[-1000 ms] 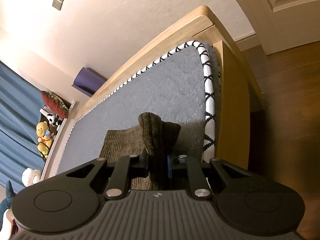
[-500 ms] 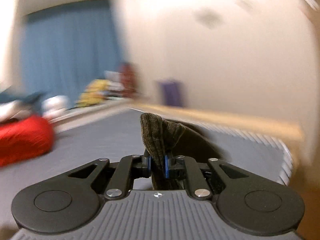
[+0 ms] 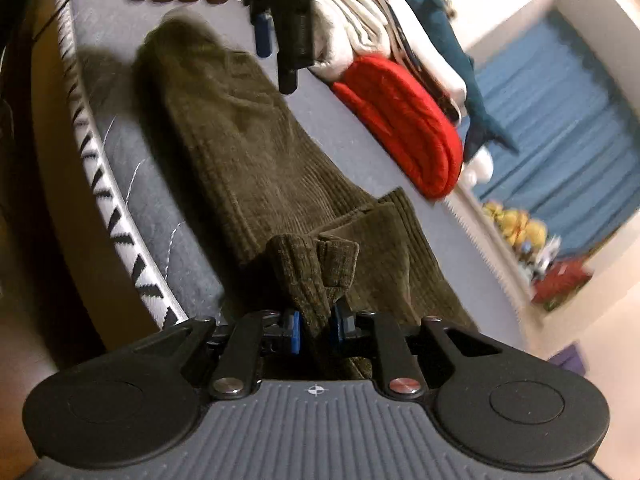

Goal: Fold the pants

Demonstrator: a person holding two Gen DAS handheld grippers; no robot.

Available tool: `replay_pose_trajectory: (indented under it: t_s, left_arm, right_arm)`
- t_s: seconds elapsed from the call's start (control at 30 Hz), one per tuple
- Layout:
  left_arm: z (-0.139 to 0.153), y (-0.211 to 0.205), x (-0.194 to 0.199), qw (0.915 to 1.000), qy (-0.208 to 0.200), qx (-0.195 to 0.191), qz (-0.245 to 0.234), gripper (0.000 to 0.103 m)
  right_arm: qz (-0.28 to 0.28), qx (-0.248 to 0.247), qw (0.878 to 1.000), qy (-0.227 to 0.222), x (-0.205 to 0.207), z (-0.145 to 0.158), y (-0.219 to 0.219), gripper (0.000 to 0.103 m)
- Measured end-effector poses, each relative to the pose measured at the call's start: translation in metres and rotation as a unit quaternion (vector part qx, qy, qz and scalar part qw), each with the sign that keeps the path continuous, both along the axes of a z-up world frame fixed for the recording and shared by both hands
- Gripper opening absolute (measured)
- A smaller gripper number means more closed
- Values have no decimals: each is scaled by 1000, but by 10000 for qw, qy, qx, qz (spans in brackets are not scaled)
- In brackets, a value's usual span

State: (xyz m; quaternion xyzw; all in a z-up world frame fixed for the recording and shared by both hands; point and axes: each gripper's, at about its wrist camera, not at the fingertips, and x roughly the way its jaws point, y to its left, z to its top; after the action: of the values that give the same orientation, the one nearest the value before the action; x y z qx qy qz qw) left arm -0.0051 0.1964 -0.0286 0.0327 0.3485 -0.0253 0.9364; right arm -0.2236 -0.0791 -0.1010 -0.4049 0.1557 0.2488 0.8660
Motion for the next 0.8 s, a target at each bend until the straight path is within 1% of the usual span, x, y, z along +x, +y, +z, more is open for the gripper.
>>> replay_pose_trajectory:
  t_s: [0.07,0.13,0.2,0.27,0.3,0.33,0.37,0.4,0.47,0.5,0.53,0.57,0.63,0.7,0.8]
  left_arm:
    - [0,-6,6,9987,103,-471,-138,68]
    - [-1,-12,13,9936,240,-1073,-275,68]
    - [-4,-20,21,9833,400,-1721,-426,68]
    - [-7,-30,31,9723,553,-2201,-559,68]
    - [-9,-35,36,9675,619,-2381,-593,68]
    - [-12,-40,41,9626,691,-2547,-608,68]
    - [-15,-45,49,9579,769,-2702,-596,68]
    - [-18,-49,55,9545,829,-2808,-560,68]
    - [-27,-58,69,9505,966,-2918,-457,67]
    - [-32,-62,76,9504,1045,-2904,-392,68]
    - [-38,-65,82,9514,1113,-2855,-313,67]
    - [-43,-69,88,9528,1169,-2792,-229,67]
    - [-51,-75,98,9548,1258,-2691,-146,67]
    - [-56,-81,104,9572,1273,-2597,-135,67]
    - [-55,-89,108,9637,1192,-2382,-195,67]
  right_arm:
    - [-59,342,9990,282,2,14,-8,18]
    - [59,640,9971,398,-2,28,-18,24]
    - [369,990,9926,606,-10,44,-31,31]
    - [832,1441,9819,900,-19,61,-50,43]
    - [959,1681,9756,1035,-19,70,-60,45]
    - [924,1912,9709,1110,-17,81,-71,49]
    - [786,2150,9662,1184,-11,85,-79,53]
    - [621,2337,9621,1264,-4,88,-86,54]
    - [47,2666,9540,1371,17,86,-102,54]
    - [-212,2790,9505,1351,26,82,-107,54]
    - [-359,2891,9465,1391,35,78,-109,54]
    - [-499,3016,9394,1549,44,73,-111,54]
    - [-480,3096,9308,1882,53,65,-107,54]
    - [-163,3018,9253,2291,58,59,-94,55]
    - [96,2755,9319,2358,59,54,-75,55]
